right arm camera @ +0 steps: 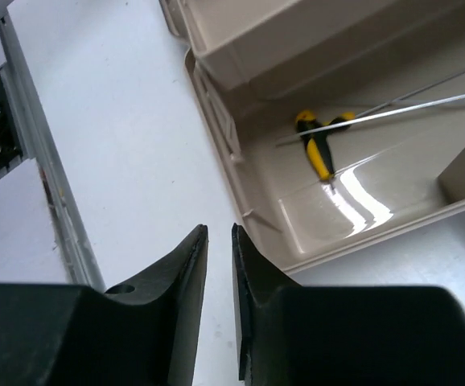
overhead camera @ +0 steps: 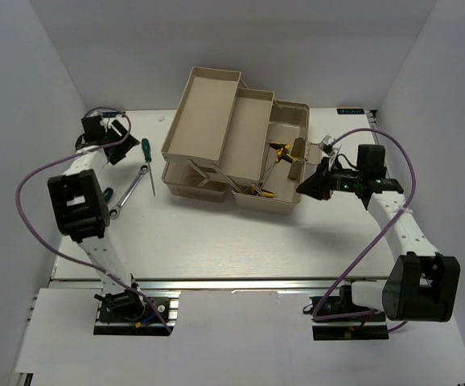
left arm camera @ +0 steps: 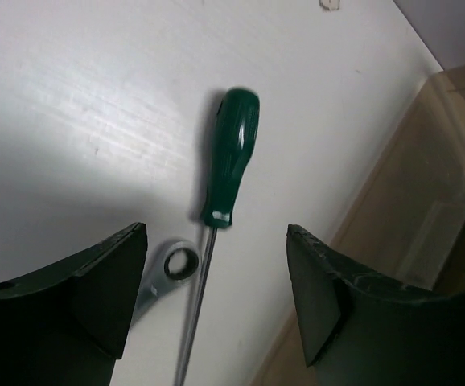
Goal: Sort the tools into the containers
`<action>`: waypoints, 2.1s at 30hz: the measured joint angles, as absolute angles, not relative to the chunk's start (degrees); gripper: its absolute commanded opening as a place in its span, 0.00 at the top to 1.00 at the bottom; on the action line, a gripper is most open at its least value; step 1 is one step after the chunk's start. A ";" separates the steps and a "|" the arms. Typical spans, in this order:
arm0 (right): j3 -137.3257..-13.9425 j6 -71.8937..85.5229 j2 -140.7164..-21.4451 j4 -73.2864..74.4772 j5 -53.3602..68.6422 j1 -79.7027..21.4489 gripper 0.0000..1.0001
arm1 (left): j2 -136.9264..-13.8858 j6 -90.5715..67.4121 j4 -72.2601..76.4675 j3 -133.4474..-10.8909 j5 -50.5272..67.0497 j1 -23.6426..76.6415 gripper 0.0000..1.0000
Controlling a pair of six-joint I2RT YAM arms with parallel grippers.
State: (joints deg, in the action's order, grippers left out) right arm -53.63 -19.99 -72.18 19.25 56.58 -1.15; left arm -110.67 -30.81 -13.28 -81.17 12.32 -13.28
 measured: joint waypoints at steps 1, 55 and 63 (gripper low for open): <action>-52.40 -20.05 -71.68 19.51 56.77 -1.15 0.74 | -112.73 -29.95 -12.78 -83.02 12.82 -13.19 0.20; -46.28 -16.95 -65.49 18.28 54.59 -1.08 0.11 | -115.48 -21.12 -28.08 -90.96 -9.23 -10.28 1.00; -46.72 -21.30 -66.74 21.32 56.82 -0.82 1.00 | -84.62 -22.09 -22.11 -75.22 -6.31 -6.66 1.00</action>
